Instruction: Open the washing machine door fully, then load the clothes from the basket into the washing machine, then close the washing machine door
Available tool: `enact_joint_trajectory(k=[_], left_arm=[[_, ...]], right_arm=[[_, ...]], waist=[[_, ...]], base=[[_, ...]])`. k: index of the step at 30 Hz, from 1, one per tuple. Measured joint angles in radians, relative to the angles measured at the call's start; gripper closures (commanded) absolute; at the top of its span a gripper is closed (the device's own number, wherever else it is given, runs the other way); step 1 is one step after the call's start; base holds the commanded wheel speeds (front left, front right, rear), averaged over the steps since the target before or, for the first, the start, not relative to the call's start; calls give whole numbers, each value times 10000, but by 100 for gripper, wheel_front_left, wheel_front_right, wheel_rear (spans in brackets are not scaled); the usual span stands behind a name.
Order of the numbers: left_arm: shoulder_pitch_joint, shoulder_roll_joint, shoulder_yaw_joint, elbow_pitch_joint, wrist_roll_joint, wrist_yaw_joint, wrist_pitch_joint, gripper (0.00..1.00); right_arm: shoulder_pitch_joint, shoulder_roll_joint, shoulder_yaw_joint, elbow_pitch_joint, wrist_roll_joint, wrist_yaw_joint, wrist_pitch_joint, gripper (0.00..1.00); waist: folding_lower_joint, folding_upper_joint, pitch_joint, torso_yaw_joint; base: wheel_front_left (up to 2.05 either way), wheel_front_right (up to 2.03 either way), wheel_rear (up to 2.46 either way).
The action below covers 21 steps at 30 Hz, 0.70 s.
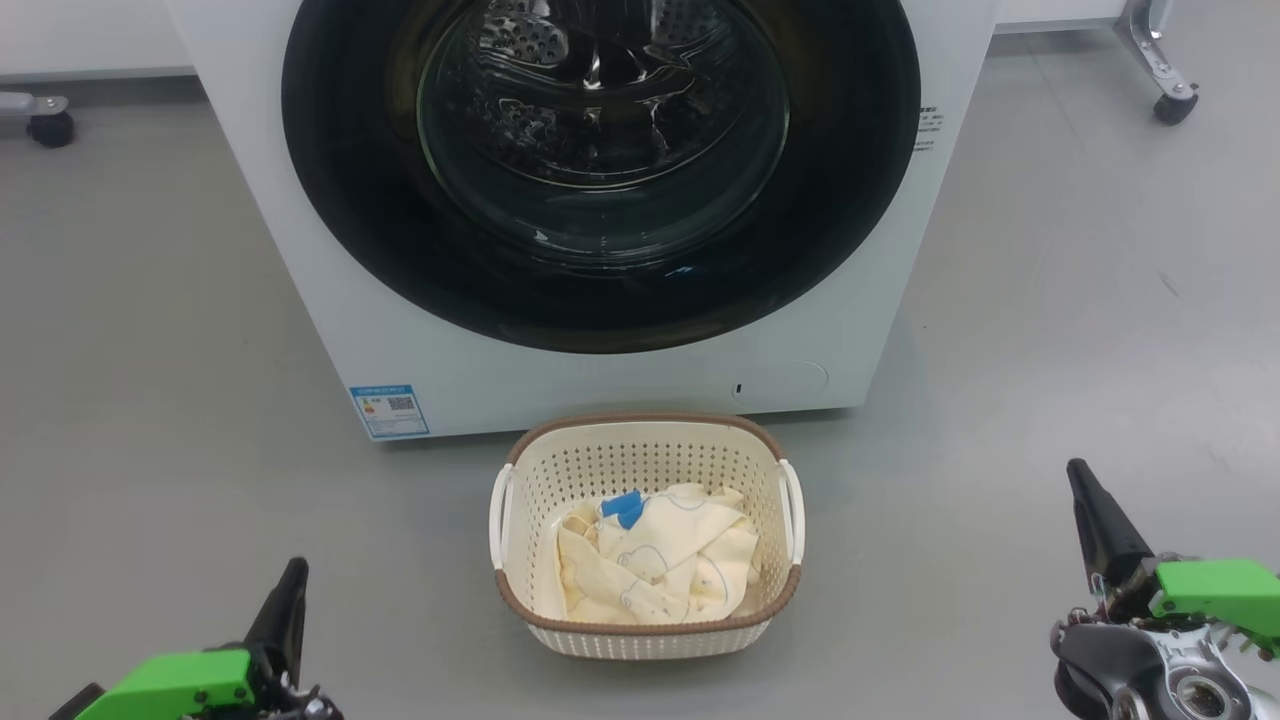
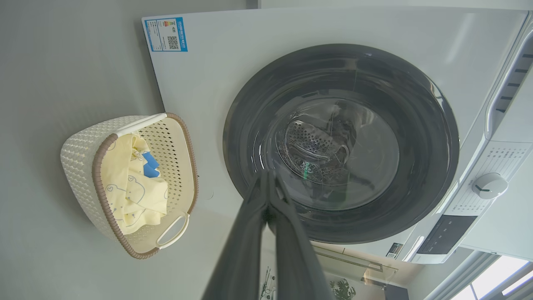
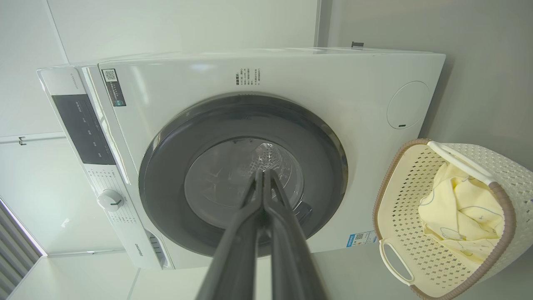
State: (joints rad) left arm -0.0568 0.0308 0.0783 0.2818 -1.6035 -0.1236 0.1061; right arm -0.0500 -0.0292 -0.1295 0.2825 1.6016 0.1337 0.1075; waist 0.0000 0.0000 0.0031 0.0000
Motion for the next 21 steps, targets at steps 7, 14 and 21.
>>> enact_joint_trajectory(k=[7,14,21], left_arm=[[0,0,0,0,0,0,0,100],[0,0,0,0,0,0,0,100],[0,0,0,0,0,0,0,100]], right_arm=[[0,0,0,0,0,0,0,100],[0,0,0,0,0,0,0,100],[0,0,0,0,0,0,0,100]], waist=[[0,0,0,0],[0,0,0,0],[0,0,0,0]], base=[[0,0,0],[0,0,0],[0,0,0]])
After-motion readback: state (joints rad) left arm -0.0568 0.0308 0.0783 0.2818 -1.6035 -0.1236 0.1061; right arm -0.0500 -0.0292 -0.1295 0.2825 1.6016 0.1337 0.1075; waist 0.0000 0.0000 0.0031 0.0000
